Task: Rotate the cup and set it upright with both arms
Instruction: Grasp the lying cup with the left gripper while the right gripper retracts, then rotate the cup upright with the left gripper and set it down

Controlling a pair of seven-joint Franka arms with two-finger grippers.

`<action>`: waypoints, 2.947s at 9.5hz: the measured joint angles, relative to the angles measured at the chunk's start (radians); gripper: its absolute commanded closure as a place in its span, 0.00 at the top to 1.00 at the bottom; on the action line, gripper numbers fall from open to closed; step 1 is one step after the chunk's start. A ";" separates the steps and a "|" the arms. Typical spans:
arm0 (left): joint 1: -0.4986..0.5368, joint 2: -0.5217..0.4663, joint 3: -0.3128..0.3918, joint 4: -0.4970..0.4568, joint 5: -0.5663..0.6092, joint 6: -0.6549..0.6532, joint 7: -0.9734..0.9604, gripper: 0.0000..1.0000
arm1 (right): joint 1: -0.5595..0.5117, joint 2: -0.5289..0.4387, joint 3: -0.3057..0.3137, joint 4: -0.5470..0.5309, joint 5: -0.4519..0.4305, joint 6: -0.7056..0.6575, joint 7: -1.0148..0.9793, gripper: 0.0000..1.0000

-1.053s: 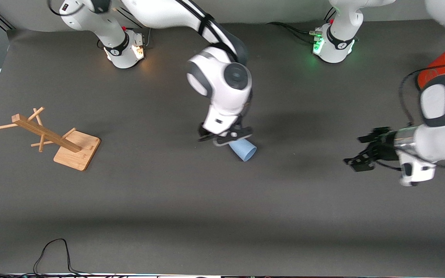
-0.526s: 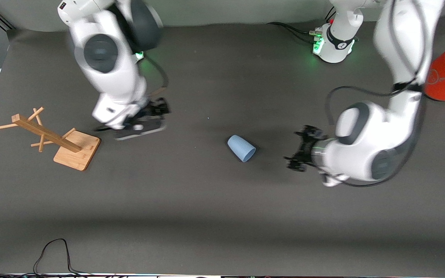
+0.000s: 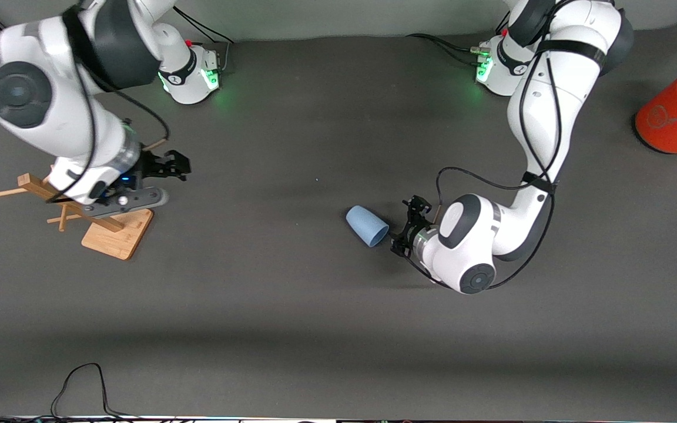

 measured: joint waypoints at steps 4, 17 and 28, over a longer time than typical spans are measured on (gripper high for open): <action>-0.048 0.028 -0.001 0.039 -0.001 0.023 -0.010 0.74 | -0.383 -0.095 0.237 -0.009 -0.001 -0.039 -0.049 1.00; -0.165 -0.061 -0.012 0.148 0.285 0.025 -0.420 0.00 | -0.562 -0.121 0.386 -0.036 -0.040 -0.009 -0.045 1.00; -0.490 -0.041 0.005 0.068 0.673 -0.020 -1.164 1.00 | -0.694 -0.121 0.481 0.000 -0.040 -0.027 -0.044 1.00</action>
